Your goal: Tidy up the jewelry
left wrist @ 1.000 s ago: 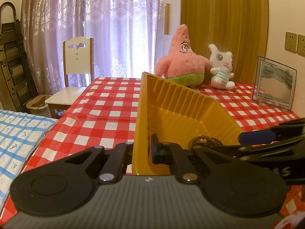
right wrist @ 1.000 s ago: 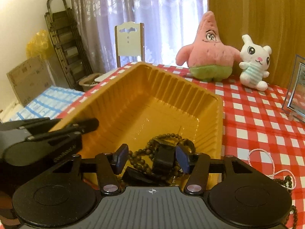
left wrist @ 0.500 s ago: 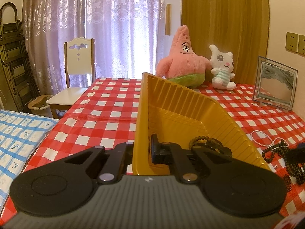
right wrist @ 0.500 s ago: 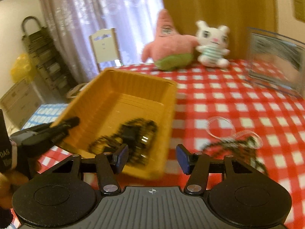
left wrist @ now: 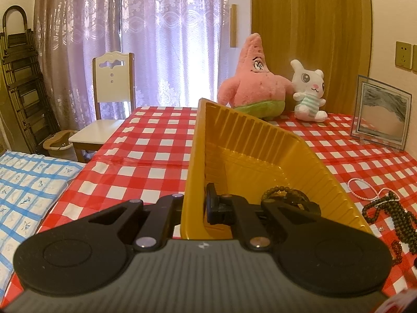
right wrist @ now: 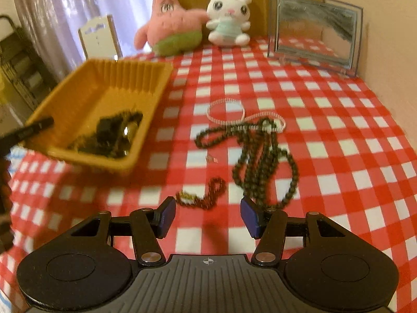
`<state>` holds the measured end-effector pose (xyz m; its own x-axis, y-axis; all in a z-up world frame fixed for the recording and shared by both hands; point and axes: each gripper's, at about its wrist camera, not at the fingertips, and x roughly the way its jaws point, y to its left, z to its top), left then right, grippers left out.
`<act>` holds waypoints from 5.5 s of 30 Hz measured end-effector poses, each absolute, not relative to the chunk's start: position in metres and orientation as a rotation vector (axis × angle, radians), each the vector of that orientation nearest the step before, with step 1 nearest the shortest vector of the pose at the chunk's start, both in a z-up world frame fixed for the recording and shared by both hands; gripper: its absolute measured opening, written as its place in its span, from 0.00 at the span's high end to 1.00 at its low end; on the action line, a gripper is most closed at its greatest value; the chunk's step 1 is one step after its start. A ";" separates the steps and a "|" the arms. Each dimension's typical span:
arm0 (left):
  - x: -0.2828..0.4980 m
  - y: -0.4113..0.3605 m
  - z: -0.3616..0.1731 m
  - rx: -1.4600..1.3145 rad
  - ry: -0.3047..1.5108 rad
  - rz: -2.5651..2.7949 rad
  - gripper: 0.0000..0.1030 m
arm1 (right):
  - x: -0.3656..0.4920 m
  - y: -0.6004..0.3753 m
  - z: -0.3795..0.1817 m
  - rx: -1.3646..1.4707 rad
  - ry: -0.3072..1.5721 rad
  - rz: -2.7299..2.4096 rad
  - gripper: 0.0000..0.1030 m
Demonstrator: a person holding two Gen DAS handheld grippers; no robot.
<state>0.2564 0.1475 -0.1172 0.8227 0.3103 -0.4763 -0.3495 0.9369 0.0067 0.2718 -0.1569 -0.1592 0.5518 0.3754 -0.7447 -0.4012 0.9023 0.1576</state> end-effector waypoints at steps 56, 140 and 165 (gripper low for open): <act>0.262 0.146 -0.116 -0.085 0.491 0.371 0.95 | 0.313 -0.161 -0.069 0.135 0.683 0.530 0.95; 0.272 0.141 -0.118 -0.032 0.528 0.400 0.93 | 0.339 -0.135 -0.125 0.062 0.842 0.498 0.69; 0.270 0.133 -0.111 0.031 0.519 0.382 0.95 | 0.329 -0.133 -0.163 -0.209 0.817 0.554 0.69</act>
<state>0.2699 0.1328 -0.1109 0.7994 0.3638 -0.4781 -0.3485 0.9291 0.1242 0.3294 -0.1334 -0.1635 0.5531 0.3861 -0.7383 -0.5430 0.8391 0.0320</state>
